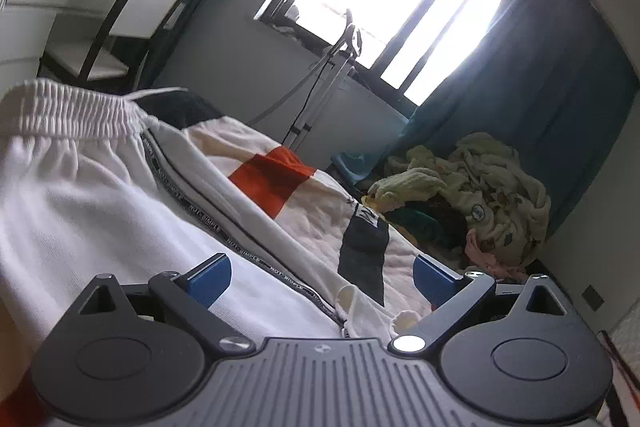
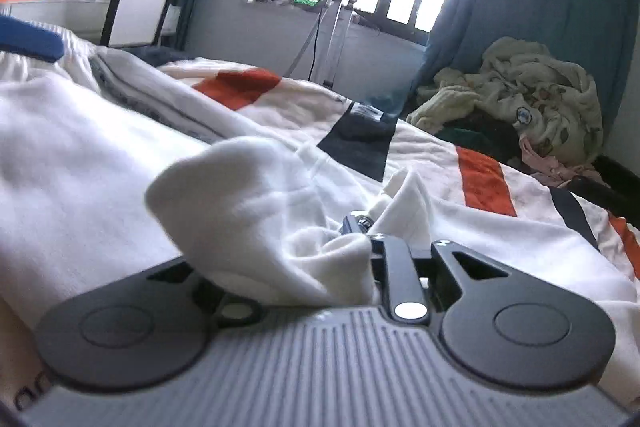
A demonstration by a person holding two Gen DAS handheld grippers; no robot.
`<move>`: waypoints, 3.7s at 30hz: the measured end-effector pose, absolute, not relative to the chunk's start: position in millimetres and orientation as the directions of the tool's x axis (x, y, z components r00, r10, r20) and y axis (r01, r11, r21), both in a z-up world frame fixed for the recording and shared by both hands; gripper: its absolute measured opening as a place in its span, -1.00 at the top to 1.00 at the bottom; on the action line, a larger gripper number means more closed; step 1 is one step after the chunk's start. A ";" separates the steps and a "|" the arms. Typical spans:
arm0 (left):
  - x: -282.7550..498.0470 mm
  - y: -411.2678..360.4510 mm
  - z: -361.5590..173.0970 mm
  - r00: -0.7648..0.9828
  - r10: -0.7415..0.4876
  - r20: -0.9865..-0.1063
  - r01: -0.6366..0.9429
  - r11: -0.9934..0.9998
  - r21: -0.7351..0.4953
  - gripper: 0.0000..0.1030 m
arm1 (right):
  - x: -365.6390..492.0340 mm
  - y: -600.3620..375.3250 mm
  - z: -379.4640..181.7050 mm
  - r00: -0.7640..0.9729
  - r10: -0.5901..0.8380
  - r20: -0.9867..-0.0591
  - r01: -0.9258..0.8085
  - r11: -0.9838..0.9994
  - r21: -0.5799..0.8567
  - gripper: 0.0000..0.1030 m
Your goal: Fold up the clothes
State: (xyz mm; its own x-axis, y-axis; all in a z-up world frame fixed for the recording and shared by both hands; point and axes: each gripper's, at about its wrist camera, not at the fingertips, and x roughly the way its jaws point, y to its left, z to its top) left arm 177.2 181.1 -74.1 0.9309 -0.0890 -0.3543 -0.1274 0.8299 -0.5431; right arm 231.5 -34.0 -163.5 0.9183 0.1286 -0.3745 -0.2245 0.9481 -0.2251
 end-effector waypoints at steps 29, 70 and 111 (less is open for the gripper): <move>152.1 93.1 -86.8 0.861 -0.344 -0.376 0.142 0.870 -0.471 -0.68 | 206.7 -215.1 -137.2 0.731 0.241 -0.639 -0.136 0.968 0.210 0.24; 173.5 44.6 -137.9 0.776 -0.355 -0.521 0.177 0.916 -0.362 0.52 | 372.1 -125.5 -134.9 0.687 0.383 -0.617 -0.214 0.919 0.331 0.62; 17.7 28.7 -5.2 0.935 -0.250 -0.252 0.201 0.958 -0.204 -0.84 | 160.1 -219.5 8.5 0.859 0.288 -0.424 -0.180 0.944 0.276 0.71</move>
State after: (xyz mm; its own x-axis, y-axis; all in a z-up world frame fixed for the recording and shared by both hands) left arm 17.7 28.7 -5.2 0.9350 -0.2499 -0.2516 0.2013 0.9581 -0.2038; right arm 160.1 -219.5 8.5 0.8588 0.2879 -0.4238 -0.1802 0.9441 0.2761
